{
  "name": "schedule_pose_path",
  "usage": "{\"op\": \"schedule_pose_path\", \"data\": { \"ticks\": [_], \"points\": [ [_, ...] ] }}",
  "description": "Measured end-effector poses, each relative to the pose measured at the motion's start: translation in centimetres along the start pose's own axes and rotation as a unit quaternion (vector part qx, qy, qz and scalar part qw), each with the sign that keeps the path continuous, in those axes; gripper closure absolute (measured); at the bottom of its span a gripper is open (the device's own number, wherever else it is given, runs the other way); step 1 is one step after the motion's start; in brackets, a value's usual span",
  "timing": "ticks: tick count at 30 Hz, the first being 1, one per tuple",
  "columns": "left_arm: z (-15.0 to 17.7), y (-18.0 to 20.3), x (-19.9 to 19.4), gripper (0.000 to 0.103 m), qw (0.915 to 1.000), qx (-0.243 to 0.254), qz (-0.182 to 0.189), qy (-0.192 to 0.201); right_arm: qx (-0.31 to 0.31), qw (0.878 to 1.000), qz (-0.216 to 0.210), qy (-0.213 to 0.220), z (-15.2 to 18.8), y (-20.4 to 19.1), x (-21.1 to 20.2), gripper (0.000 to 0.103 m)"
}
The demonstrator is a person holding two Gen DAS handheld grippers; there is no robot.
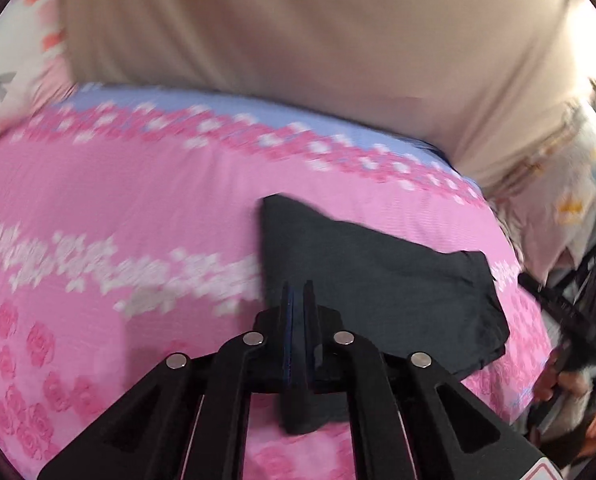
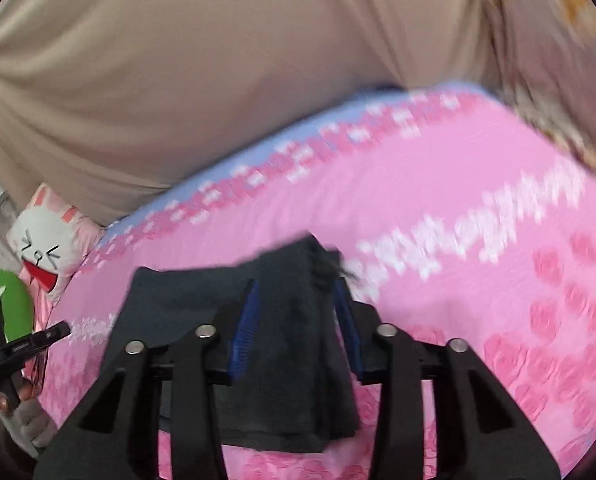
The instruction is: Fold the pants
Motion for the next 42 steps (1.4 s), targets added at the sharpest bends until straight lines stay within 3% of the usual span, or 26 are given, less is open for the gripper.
{"op": "schedule_pose_path", "data": {
  "ticks": [3,5,6,8,10,11,13,14,15,16,17,18,21,22,23,24,25,28,32,34,36,37,39,41,42],
  "points": [
    [0.4,4.3,2.6,0.078,0.9983,0.056,-0.016,-0.007,-0.06,0.998,-0.01,-0.033,0.8,-3.2,3.0,0.077],
    [2.0,6.5,5.3,0.078,0.9972,0.064,0.002,-0.038,-0.081,0.994,0.027,-0.063,1.9,-1.8,6.6,0.08],
    [2.7,6.8,6.6,0.078,0.9969,0.058,0.006,-0.053,-0.075,0.991,0.067,-0.083,2.2,0.8,9.3,0.082],
    [3.7,6.0,7.7,0.078,0.9964,0.041,0.002,-0.074,-0.02,0.996,0.021,-0.087,1.6,2.4,10.3,0.085],
    [3.8,4.9,6.8,0.077,0.9975,0.014,0.023,-0.066,0.008,0.997,0.021,-0.073,0.6,2.7,8.2,0.084],
    [3.6,3.9,5.9,0.075,0.998,-0.002,0.026,-0.057,0.0,0.998,0.036,-0.054,0.1,2.8,6.9,0.076],
    [3.1,1.0,3.7,0.052,0.9985,-0.041,0.022,-0.03,0.006,0.998,0.024,-0.05,0.9,3.3,4.2,0.065],
    [3.0,-0.6,2.8,0.046,0.9977,-0.063,0.019,-0.019,0.02,0.998,0.004,-0.057,1.5,3.4,3.4,0.048],
    [3.1,-1.6,2.4,0.039,0.9968,-0.076,0.019,-0.016,0.036,0.996,-0.016,-0.074,2.7,4.0,2.9,0.039],
    [3.5,-2.7,2.4,0.038,0.9947,-0.097,0.028,-0.02,0.043,0.995,-0.024,-0.091,3.9,4.3,2.8,0.027],
    [4.0,-3.1,2.8,0.038,0.9927,-0.11,0.04,-0.03,0.047,0.994,-0.024,-0.1,4.7,4.6,2.7,0.026],
    [4.6,-3.2,3.5,0.038,0.9899,-0.123,0.056,-0.042,0.052,0.992,-0.021,-0.114,5.8,4.9,3.1,0.026],
    [6.2,-1.2,5.9,0.038,0.9721,-0.162,0.15,-0.079,0.069,0.988,-0.018,-0.136,7.8,5.0,5.0,0.024],
    [5.8,-0.8,6.3,0.038,0.9711,-0.167,0.159,-0.062,0.059,0.99,-0.019,-0.123,7.8,4.4,5.3,0.035],
    [5.6,-0.2,6.5,0.047,0.9707,-0.158,0.17,-0.063,0.053,0.99,-0.024,-0.13,8.0,3.8,5.5,0.054],
    [5.6,-0.1,6.8,0.086,0.971,-0.157,0.165,-0.071,0.053,0.99,-0.023,-0.128,7.8,3.5,5.7,0.06],
    [5.1,-0.5,7.0,0.093,0.974,-0.156,0.146,-0.075,0.051,0.99,-0.027,-0.125,7.6,3.0,5.7,0.073],
    [2.3,-0.6,4.3,0.096,0.9799,-0.132,0.144,-0.039,0.028,0.993,-0.059,-0.095,5.1,0.2,3.6,0.076],
    [-0.2,-1.3,-0.5,0.096,0.992,-0.083,0.094,0.006,-0.004,0.993,-0.089,-0.077,4.1,-3.3,2.4,0.074],
    [1.1,-2.7,-0.1,0.091,0.9939,-0.084,0.07,-0.014,-0.01,0.992,-0.068,-0.102,6.1,-2.3,4.2,0.067],
    [4.7,-4.6,2.3,0.088,0.9935,-0.089,0.03,-0.065,-0.006,0.991,-0.016,-0.134,9.0,0.6,6.5,0.064],
    [6.0,-5.4,2.9,0.087,0.9925,-0.092,0.008,-0.08,0.007,0.992,-0.017,-0.127,9.5,1.4,6.4,0.05],
    [7.1,-5.7,2.6,0.087,0.9939,-0.078,-0.027,-0.074,0.025,0.994,-0.023,-0.104,8.5,1.5,4.5,0.056],
    [5.0,-4.2,0.2,0.087,0.9965,-0.034,-0.067,-0.036,-0.025,0.998,0.009,-0.055,6.0,0.3,2.3,0.078],
    [3.9,-3.7,-0.6,0.088,0.997,-0.022,-0.072,-0.018,-0.05,0.998,0.0,-0.035,4.5,-1.4,1.2,0.084]
  ]
}}
Point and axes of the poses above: each gripper's, at about its wrist camera, not at the fingertips, and x roughly the way its jaws point, y to its right, z to its underside, the point moved 10 cm from there along x, roughly the way its jaws point, and after that the axes turned 7 degrees about x, right-handed, at the moved point
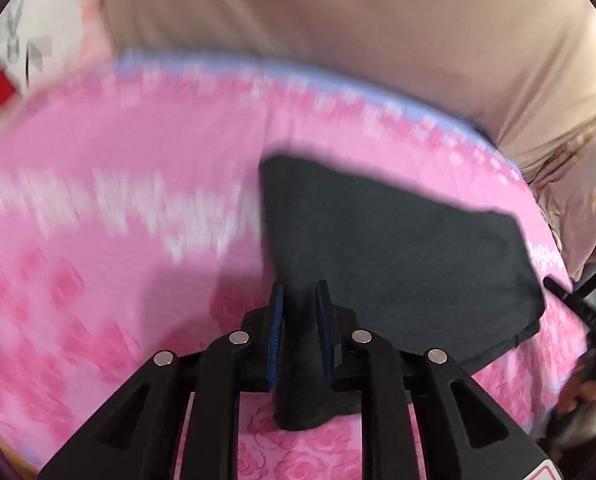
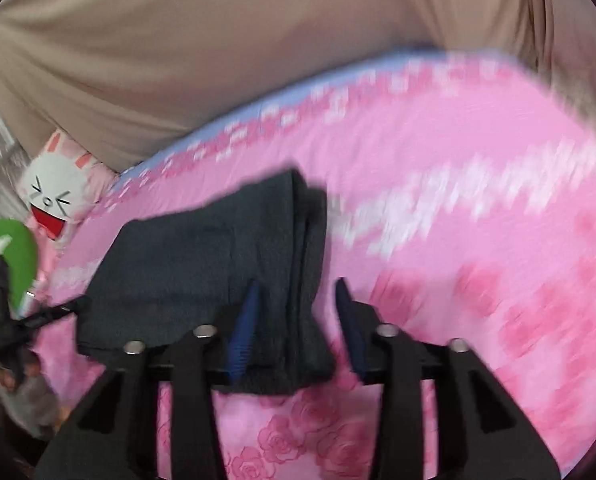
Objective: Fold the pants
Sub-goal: 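Fold the stack once more and press it flat with both tools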
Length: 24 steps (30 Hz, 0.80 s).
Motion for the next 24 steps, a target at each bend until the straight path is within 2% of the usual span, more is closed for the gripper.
{"op": "schedule_pose_path", "data": {
  "ticks": [1,3,4,6,8,9,10,11,13,14,16,17,19,20,22,24],
  "points": [
    [-1.5,1.2,-1.3,0.088,0.9996,0.011,0.008,0.024,-0.01,1.0,-0.017,0.009,-1.0,-1.4,-0.6,0.091],
    [-3.2,3.7,-1.9,0.086,0.9981,0.03,0.032,0.043,-0.039,0.998,-0.052,0.017,-2.5,-4.7,-0.6,0.095],
    [-3.7,4.5,-1.3,0.076,0.9979,0.036,0.034,0.042,-0.056,0.997,-0.058,0.012,-2.8,-5.9,0.5,0.097],
    [-3.5,5.4,1.0,0.066,0.9986,0.036,0.028,0.026,-0.071,0.997,-0.035,-0.015,-2.3,-6.0,4.6,0.097],
    [-1.8,5.5,4.5,0.066,0.9993,0.026,0.023,-0.015,-0.056,0.995,0.025,-0.08,-0.6,-2.3,10.6,0.097],
    [-0.9,5.3,5.5,0.066,0.999,0.021,0.025,-0.028,-0.024,0.997,0.0,-0.075,-1.0,-1.8,10.9,0.098],
    [-0.3,5.0,6.5,0.067,0.9989,0.016,0.022,-0.038,0.008,0.996,-0.019,-0.082,-1.3,-1.7,10.2,0.097],
    [0.0,5.0,6.4,0.067,0.9991,0.022,0.018,-0.031,0.022,0.996,-0.024,-0.083,-1.7,-1.9,9.1,0.094],
    [0.0,5.1,6.2,0.066,0.999,0.03,0.016,-0.028,0.005,0.998,-0.035,-0.046,-2.6,-3.0,6.6,0.093],
    [0.0,5.1,6.4,0.065,0.9989,0.032,0.015,-0.03,-0.007,0.998,-0.036,-0.044,-2.5,-3.2,6.1,0.093],
    [0.2,5.3,6.6,0.061,0.9989,0.038,0.011,-0.026,-0.016,0.998,-0.007,-0.065,-1.3,-2.1,7.6,0.093],
    [0.3,5.5,6.6,0.06,0.9987,0.044,0.01,-0.025,-0.012,0.996,0.014,-0.084,-0.4,-1.1,8.7,0.099],
    [0.3,5.8,6.6,0.059,0.9984,0.052,0.002,-0.022,0.033,0.996,-0.01,-0.084,0.1,-0.6,8.5,0.099],
    [0.3,5.8,6.6,0.059,0.9982,0.055,-0.001,-0.022,0.041,0.995,-0.024,-0.084,0.0,-1.0,7.7,0.093],
    [0.2,5.7,6.7,0.058,0.9982,0.056,0.0,-0.022,0.038,0.996,-0.042,-0.073,-0.3,-1.9,5.8,0.092],
    [0.2,5.8,6.8,0.055,0.9981,0.057,0.005,-0.022,0.026,0.996,-0.041,-0.074,0.1,-2.1,4.4,0.092]
  ]
}}
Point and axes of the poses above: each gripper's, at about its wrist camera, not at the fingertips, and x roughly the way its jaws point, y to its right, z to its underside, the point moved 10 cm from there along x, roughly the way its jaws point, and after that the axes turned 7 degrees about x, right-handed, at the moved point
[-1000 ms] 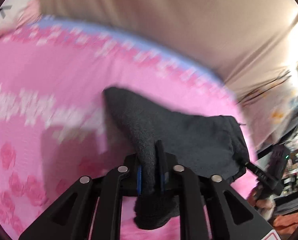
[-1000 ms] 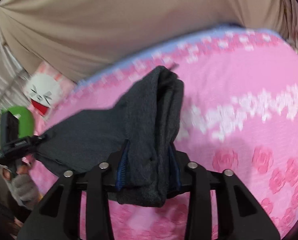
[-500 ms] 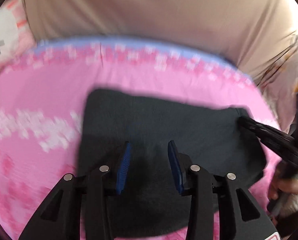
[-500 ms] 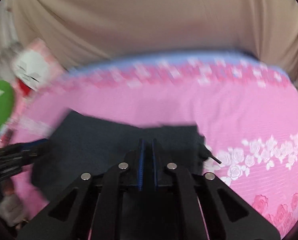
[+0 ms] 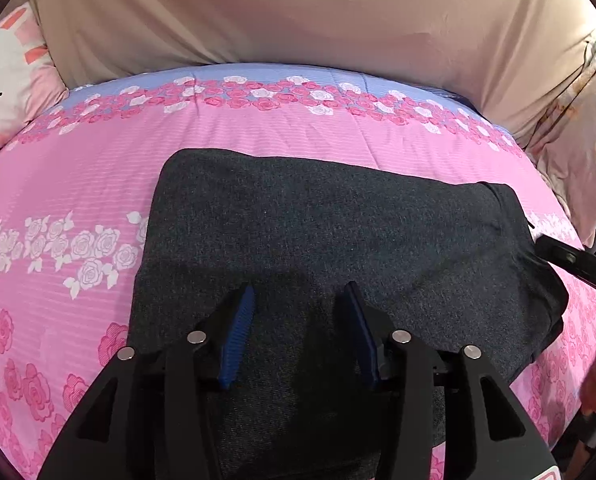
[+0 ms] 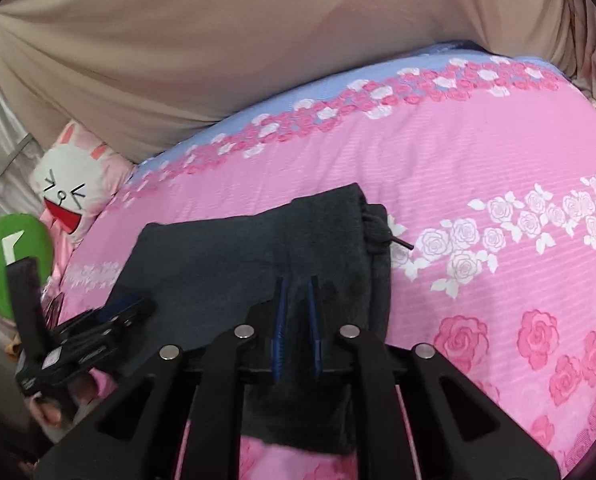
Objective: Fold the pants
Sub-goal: 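Fold the stack once more and press it flat with both tools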
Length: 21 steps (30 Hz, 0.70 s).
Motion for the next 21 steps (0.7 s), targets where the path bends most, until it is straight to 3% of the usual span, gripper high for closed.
{"op": "schedule_pose_path", "data": {
  "ticks": [3,5,8,10,12,15,21],
  "points": [
    [0.0,0.1,0.0,0.054,1.0,0.003,0.002,0.001,-0.007,1.0,0.012,-0.007,1.5,1.0,-1.0,0.084],
    [0.0,0.2,0.0,0.052,1.0,0.004,0.004,0.001,-0.003,1.0,0.011,-0.009,2.8,1.0,-1.8,0.071],
    [0.0,0.5,-0.2,0.041,0.9999,0.012,0.01,0.002,-0.001,1.0,0.007,-0.009,3.8,0.8,-2.4,0.065],
    [-0.2,0.8,-1.0,0.032,0.9996,0.023,-0.005,0.014,0.0,1.0,0.007,-0.011,4.0,1.2,-2.2,0.065],
    [-0.3,1.8,-2.3,0.031,0.9986,0.042,-0.008,0.032,0.001,1.0,0.005,-0.017,4.3,1.5,-1.7,0.066],
    [-0.6,4.9,-4.4,0.015,0.9948,0.084,0.017,0.055,-0.01,1.0,-0.005,-0.011,3.8,1.0,-1.8,0.084],
    [-1.5,12.3,-5.0,0.015,0.9825,0.164,0.06,0.065,0.0,0.996,-0.084,0.014,0.0,-1.8,-3.6,0.089]
  ]
}}
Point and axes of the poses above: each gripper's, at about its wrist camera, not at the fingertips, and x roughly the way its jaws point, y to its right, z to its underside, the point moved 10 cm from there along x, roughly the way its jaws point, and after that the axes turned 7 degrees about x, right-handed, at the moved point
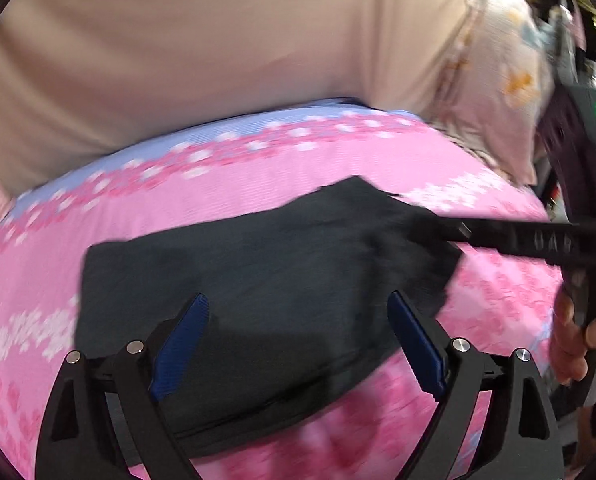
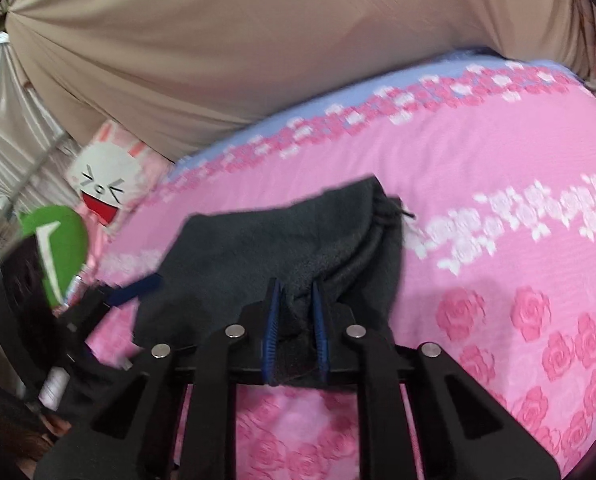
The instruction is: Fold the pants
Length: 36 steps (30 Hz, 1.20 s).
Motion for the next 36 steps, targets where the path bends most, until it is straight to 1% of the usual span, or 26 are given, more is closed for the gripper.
{"op": "schedule_pose_path", "data": {
  "ticks": [3,4,5,6,7,8,9,10,11,13,16,19,22,23,24,25,26,27,29,30,31,32,33,34,35,36],
  "points": [
    [-1.0,2.1,2.0,0.015,0.9998,0.019,-0.001,-0.008,-0.016,1.0,-0.021,-0.002,-1.2,-1.4,0.3,0.091],
    [-1.2,2.2,2.9,0.029,0.9997,0.018,-0.001,-0.017,-0.021,1.0,-0.019,-0.006,-1.2,-1.6,0.5,0.09],
    [-1.2,2.3,3.7,0.049,0.9995,0.01,0.008,-0.028,-0.028,0.999,-0.014,-0.013,-1.1,-1.5,0.8,0.087],
    [-1.2,2.1,4.4,0.087,0.9987,-0.004,0.026,-0.043,-0.026,1.0,-0.006,-0.013,-1.0,-1.1,0.8,0.086],
    [-1.1,1.9,4.9,0.094,0.996,-0.035,0.058,-0.059,-0.017,1.0,0.0,-0.008,-0.9,-0.3,0.5,0.085],
    [-1.2,1.3,5.0,0.095,0.9941,-0.058,0.07,-0.06,-0.01,1.0,-0.001,-0.005,-0.9,0.2,0.2,0.085],
    [-1.6,0.3,4.7,0.095,0.9929,-0.079,0.072,-0.052,0.004,1.0,-0.001,0.0,-0.7,1.2,-0.4,0.084],
    [-1.9,-0.4,4.2,0.095,0.9927,-0.09,0.068,-0.044,0.013,1.0,0.004,0.005,-0.5,2.1,-1.1,0.08],
    [-2.3,-1.1,3.5,0.095,0.992,-0.101,0.067,-0.034,0.015,1.0,0.011,0.01,-0.3,2.8,-1.6,0.07],
    [-3.7,-2.5,1.5,0.095,0.9893,-0.124,0.077,-0.006,0.004,1.0,0.026,0.004,0.7,3.6,-1.9,0.06],
    [-5.8,-3.9,-0.8,0.096,0.9895,-0.127,0.064,0.024,-0.019,0.999,0.027,-0.024,2.1,3.2,-0.4,0.058],
    [-7.2,-4.6,-1.6,0.096,0.99,-0.125,0.056,0.034,-0.045,0.998,0.034,-0.04,2.5,2.5,1.9,0.058],
    [-7.8,-4.9,-1.9,0.096,0.9909,-0.12,0.048,0.037,-0.055,0.996,0.047,-0.05,2.1,2.9,4.6,0.059],
    [-7.9,-4.9,-2.1,0.096,0.9914,-0.117,0.046,0.038,-0.058,0.996,0.05,-0.052,2.1,3.0,5.2,0.067],
    [-8.0,-4.9,-2.4,0.096,0.9916,-0.115,0.044,0.04,-0.063,0.995,0.055,-0.056,2.0,3.0,5.8,0.079],
    [-8.3,-4.8,-2.7,0.096,0.9921,-0.111,0.042,0.043,-0.065,0.995,0.053,-0.058,1.9,2.7,5.8,0.1],
    [-8.4,-4.8,-3.1,0.096,0.9925,-0.106,0.04,0.047,-0.065,0.996,0.037,-0.051,1.7,1.9,5.2,0.1],
    [-8.5,-4.7,-3.5,0.096,0.9927,-0.102,0.039,0.05,-0.068,0.997,0.008,-0.037,1.4,0.6,4.0,0.1],
    [-8.6,-4.6,-3.6,0.096,0.9929,-0.099,0.04,0.052,-0.074,0.997,-0.015,-0.022,1.1,-0.7,2.4,0.101],
    [-8.6,-4.5,-3.6,0.096,0.9928,-0.1,0.043,0.051,-0.074,0.997,-0.013,-0.023,1.2,-0.2,2.4,0.101],
    [-8.5,-4.3,-3.2,0.096,0.9926,-0.101,0.047,0.048,-0.075,0.996,0.005,-0.038,1.6,1.0,3.4,0.097],
    [-8.4,-4.2,-2.9,0.096,0.9926,-0.102,0.049,0.045,-0.074,0.995,0.031,-0.053,2.0,2.4,4.3,0.093],
    [-8.3,-4.1,-2.5,0.096,0.9927,-0.102,0.051,0.04,-0.057,0.993,0.075,-0.067,2.3,4.7,5.0,0.093],
    [-8.1,-4.0,-2.1,0.096,0.9929,-0.101,0.051,0.035,-0.03,0.996,0.056,-0.067,2.3,5.3,4.6,0.094],
    [-8.0,-3.8,-1.8,0.096,0.9931,-0.1,0.052,0.032,-0.012,0.997,0.04,-0.059,2.0,5.2,3.9,0.09],
    [-7.8,-3.6,-1.7,0.096,0.9934,-0.098,0.052,0.03,-0.004,0.999,0.034,-0.038,1.1,5.1,2.6,0.085]
  ]
}}
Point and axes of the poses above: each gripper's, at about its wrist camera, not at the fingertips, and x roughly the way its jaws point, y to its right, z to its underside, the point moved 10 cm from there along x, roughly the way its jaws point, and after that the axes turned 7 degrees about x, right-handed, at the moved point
